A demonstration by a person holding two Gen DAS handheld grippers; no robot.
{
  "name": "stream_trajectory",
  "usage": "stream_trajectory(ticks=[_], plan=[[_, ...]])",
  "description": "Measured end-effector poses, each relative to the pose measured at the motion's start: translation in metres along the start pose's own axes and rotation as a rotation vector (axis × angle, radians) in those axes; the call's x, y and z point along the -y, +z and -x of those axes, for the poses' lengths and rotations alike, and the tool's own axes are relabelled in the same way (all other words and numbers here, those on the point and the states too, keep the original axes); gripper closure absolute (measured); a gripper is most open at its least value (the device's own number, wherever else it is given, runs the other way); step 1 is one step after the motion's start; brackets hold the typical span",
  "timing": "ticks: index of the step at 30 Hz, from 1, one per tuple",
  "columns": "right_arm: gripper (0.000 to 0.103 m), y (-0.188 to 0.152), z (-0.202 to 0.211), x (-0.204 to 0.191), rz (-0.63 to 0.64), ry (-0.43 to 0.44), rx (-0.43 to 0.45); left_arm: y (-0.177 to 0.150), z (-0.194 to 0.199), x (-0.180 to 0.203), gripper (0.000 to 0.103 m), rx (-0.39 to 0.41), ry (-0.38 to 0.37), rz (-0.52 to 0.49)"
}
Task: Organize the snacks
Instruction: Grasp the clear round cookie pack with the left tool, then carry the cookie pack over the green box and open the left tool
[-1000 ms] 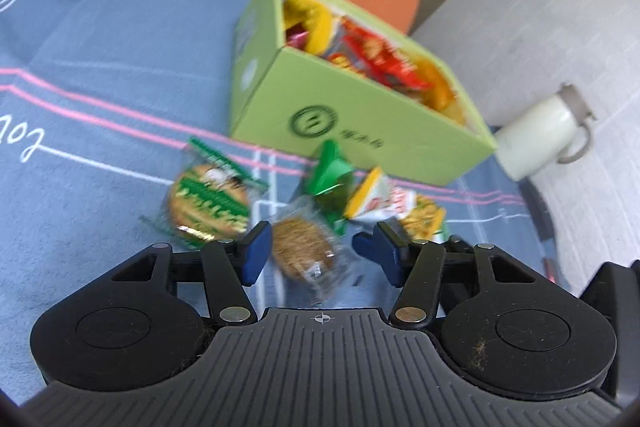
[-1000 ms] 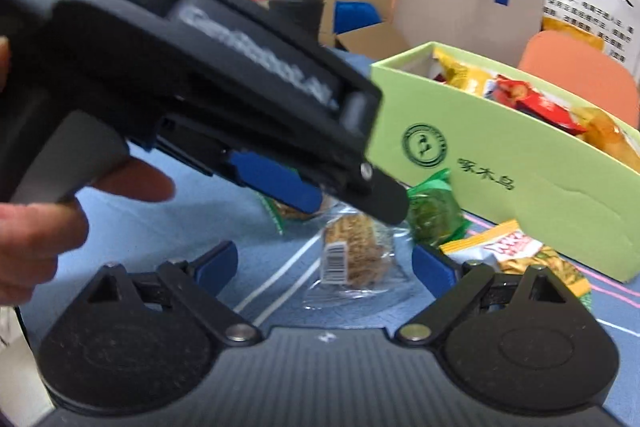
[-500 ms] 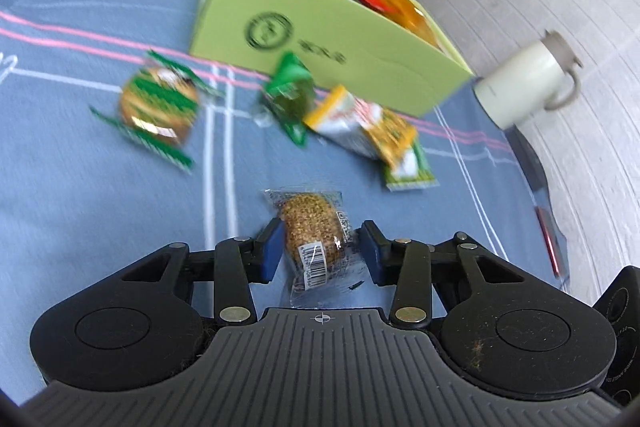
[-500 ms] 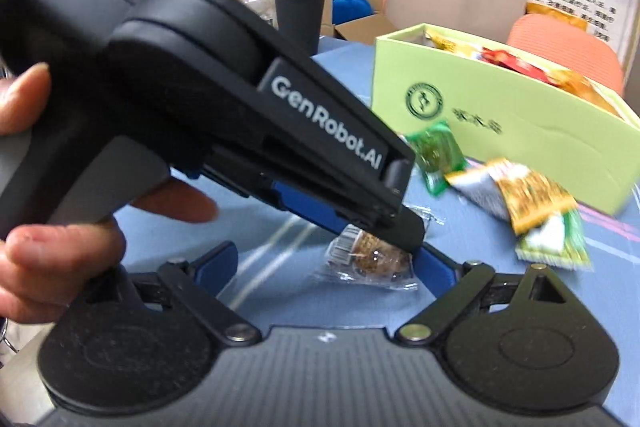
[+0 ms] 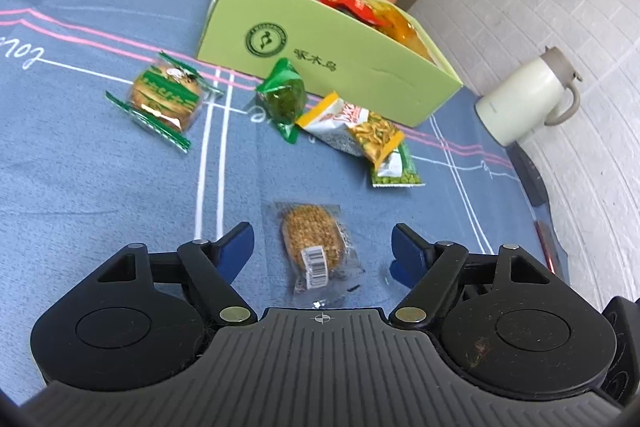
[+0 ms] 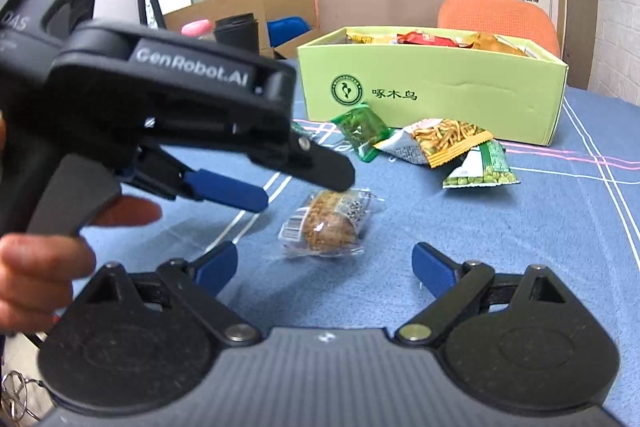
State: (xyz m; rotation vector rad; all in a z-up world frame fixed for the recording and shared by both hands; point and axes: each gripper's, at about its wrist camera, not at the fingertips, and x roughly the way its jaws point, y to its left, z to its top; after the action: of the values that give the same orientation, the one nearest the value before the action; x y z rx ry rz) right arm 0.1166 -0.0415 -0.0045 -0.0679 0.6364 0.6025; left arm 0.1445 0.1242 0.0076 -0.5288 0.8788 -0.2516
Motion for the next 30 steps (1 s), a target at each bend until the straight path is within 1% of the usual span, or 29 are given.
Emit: stream_trajectory(ticks=[7, 11, 13, 14, 15, 16, 17, 20, 22, 25, 28, 30], plan=[[0.01, 0.007, -0.009, -0.01, 0.061, -0.017, 0.005, 0.002, -0.009, 0.007, 0.049, -0.023, -0.002, -0.02], [0.011, 0.01, -0.019, -0.012, 0.078, -0.007, -0.017, 0.004, -0.011, 0.004, 0.052, -0.036, -0.001, -0.027], [0.016, 0.01, -0.023, -0.013, 0.08, -0.006, -0.028, 0.004, -0.014, 0.002, 0.057, -0.047, -0.006, -0.029], [0.028, 0.01, -0.025, -0.012, 0.075, -0.004, -0.034, 0.003, -0.016, 0.002, 0.059, -0.057, -0.012, -0.034], [0.039, 0.009, -0.027, -0.012, 0.071, 0.003, -0.039, 0.001, -0.019, 0.002, 0.069, -0.07, -0.018, -0.038], [0.041, 0.008, -0.026, -0.013, 0.08, -0.013, -0.034, -0.001, -0.02, 0.003, 0.078, -0.063, -0.017, -0.049], [0.042, 0.008, -0.025, -0.014, 0.087, -0.019, -0.034, -0.002, -0.021, 0.005, 0.081, -0.059, -0.003, -0.068], [0.042, 0.014, -0.019, -0.013, 0.08, -0.018, -0.019, 0.001, -0.017, 0.008, 0.083, -0.054, -0.025, -0.06], [0.042, 0.027, -0.014, -0.013, 0.105, -0.031, 0.011, 0.011, -0.011, 0.012, 0.083, -0.028, -0.056, -0.063], [0.041, 0.06, -0.01, -0.012, 0.155, -0.043, 0.081, 0.039, 0.002, 0.024, 0.083, 0.044, -0.085, -0.088], [0.04, 0.1, -0.02, -0.006, 0.203, -0.053, 0.151, 0.078, 0.011, 0.034, 0.083, 0.134, -0.086, -0.122], [0.04, 0.126, -0.036, 0.001, 0.219, -0.046, 0.176, 0.106, 0.01, 0.036, 0.083, 0.177, -0.069, -0.136]])
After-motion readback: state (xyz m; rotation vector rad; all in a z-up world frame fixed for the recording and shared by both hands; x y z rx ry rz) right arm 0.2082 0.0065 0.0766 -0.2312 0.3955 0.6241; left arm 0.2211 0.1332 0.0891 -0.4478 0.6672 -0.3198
